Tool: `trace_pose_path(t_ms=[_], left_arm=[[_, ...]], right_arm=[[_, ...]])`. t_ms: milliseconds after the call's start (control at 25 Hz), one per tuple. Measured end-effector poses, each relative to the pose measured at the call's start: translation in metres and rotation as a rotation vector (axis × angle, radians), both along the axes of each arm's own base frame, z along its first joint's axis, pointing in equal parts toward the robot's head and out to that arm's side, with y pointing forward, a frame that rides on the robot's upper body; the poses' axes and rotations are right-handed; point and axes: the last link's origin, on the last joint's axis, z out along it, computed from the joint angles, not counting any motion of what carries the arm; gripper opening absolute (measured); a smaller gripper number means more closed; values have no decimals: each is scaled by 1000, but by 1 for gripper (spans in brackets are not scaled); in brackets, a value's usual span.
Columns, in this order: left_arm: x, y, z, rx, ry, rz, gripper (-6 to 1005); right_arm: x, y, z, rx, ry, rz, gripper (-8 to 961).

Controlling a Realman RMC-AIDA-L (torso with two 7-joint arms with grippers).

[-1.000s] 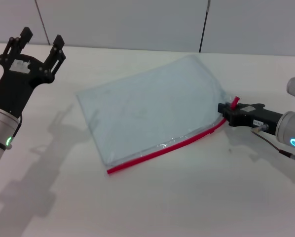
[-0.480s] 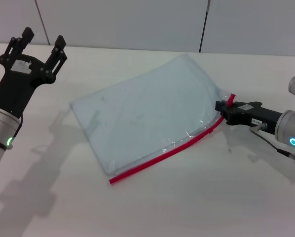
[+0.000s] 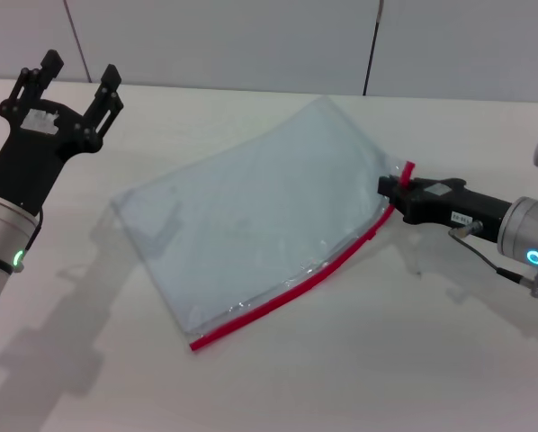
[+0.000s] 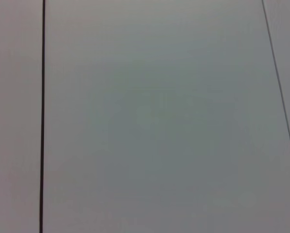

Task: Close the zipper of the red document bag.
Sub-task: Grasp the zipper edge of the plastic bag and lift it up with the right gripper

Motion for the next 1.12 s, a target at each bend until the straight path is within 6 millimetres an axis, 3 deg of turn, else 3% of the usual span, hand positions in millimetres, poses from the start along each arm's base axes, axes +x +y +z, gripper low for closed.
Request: trace_pose_path(t_ms=[160, 520, 920, 1120], left_arm=[[3, 1, -6, -33, 17, -14, 756], [28, 6, -40, -226, 145, -141, 756], [34, 5, -49, -272, 162, -168, 756], [44, 5, -65, -355, 207, -210, 755]], right_arm=[[-8, -3, 2, -9, 52, 44, 69], [-29, -1, 1, -7, 120, 112, 16], [-35, -2, -1, -6, 141, 124, 12], [-53, 0, -5, -24, 186, 158, 13]])
